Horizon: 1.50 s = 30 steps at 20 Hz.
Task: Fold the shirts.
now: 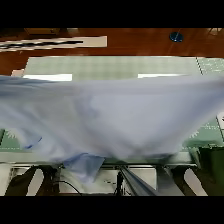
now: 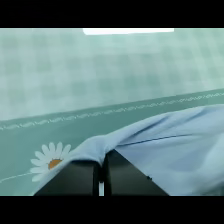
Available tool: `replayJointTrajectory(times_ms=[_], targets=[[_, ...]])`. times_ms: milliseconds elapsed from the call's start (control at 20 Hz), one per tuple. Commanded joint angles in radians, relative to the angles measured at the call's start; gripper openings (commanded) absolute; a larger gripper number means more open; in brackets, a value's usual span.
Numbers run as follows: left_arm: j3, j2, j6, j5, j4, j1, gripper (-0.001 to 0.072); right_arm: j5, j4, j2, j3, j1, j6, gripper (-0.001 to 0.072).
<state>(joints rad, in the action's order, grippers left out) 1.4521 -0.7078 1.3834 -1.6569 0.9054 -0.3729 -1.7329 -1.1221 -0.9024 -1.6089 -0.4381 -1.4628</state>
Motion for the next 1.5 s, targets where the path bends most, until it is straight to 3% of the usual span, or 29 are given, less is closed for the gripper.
replayJointTrajectory(times_ms=[0, 200, 400, 850, 1200, 1300, 1450], targets=[[-0.200, -0.174, -0.076, 0.180, -0.020, 0.041, 0.0024, 0.138, 0.020, -0.223, 0.059, 0.013, 0.002, 0.0032], [-0.175, -0.490, -0.101, 0.386, -0.020, 0.145, 0.0024, 0.438, 0.013, -0.427, 0.059, 0.115, 0.045, 0.0032], [-0.074, -0.748, -0.154, 0.429, -0.020, 0.228, 0.0025, 0.692, 0.014, -0.566, 0.059, 0.196, 0.049, 0.0032], [0.004, -0.903, -0.212, 0.811, -0.019, 0.311, 0.0024, 1.070, 0.012, -0.743, 0.059, 0.235, 0.077, 0.0032], [0.004, -1.008, -0.213, 0.789, -0.020, 0.328, 0.0025, 1.021, 0.013, -0.840, 0.059, 0.235, 0.130, 0.0032], [0.007, -1.000, -0.248, 0.761, -0.019, 0.327, 0.0024, 1.009, 0.006, -0.824, 0.059, 0.227, 0.142, 0.0032], [0.023, -0.977, -0.247, 0.595, -0.019, 0.330, 0.0024, 0.814, -0.022, -0.774, 0.059, 0.208, 0.142, 0.0032]])
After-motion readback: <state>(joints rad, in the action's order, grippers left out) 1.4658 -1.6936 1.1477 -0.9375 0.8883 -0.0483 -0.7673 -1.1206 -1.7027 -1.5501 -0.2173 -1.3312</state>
